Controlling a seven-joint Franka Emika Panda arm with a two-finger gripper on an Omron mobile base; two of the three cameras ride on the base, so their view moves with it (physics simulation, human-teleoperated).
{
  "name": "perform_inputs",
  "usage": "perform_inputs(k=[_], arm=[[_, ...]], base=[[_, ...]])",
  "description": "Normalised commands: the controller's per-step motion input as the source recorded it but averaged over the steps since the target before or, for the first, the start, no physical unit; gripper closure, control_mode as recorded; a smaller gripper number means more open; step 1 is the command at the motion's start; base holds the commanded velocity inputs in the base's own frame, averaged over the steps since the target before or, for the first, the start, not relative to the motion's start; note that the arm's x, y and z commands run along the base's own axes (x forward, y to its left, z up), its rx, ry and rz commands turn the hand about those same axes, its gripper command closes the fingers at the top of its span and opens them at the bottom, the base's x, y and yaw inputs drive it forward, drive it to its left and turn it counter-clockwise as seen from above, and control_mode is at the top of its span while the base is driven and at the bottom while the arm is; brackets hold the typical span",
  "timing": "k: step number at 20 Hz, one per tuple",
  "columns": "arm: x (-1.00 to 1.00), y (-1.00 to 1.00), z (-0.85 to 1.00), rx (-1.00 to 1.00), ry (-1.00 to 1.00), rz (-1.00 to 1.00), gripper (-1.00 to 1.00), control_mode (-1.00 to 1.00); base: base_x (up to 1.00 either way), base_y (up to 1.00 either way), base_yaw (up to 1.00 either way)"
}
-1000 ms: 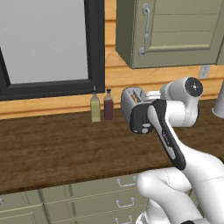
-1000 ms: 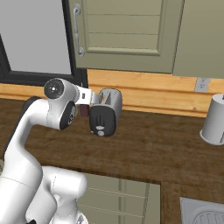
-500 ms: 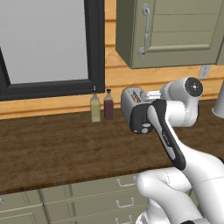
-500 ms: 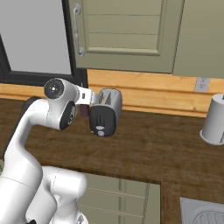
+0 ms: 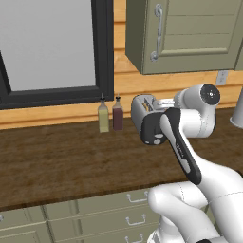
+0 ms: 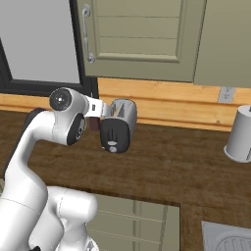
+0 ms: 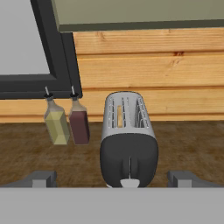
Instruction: Start the toaster. Once the lever pops up, take the bread to the plate on the dining counter.
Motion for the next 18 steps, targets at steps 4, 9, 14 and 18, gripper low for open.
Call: perform_inputs(k=[4, 9, 14, 18], arm=[[0.0, 0.0, 0.0, 0.0, 0.0, 0.0, -1.0, -1.0], [0.0, 0.0, 0.0, 0.0, 0.0, 0.0, -1.0, -1.0], [0.0, 0.0, 0.0, 0.0, 0.0, 0.0, -1.0, -1.0], [0.0, 0.0, 0.0, 0.0, 0.0, 0.0, -1.0, -1.0]], base=[[0.0, 0.0, 0.0], [0.0, 0.0, 0.0], [0.0, 0.0, 0.0], [0.0, 0.0, 0.0]])
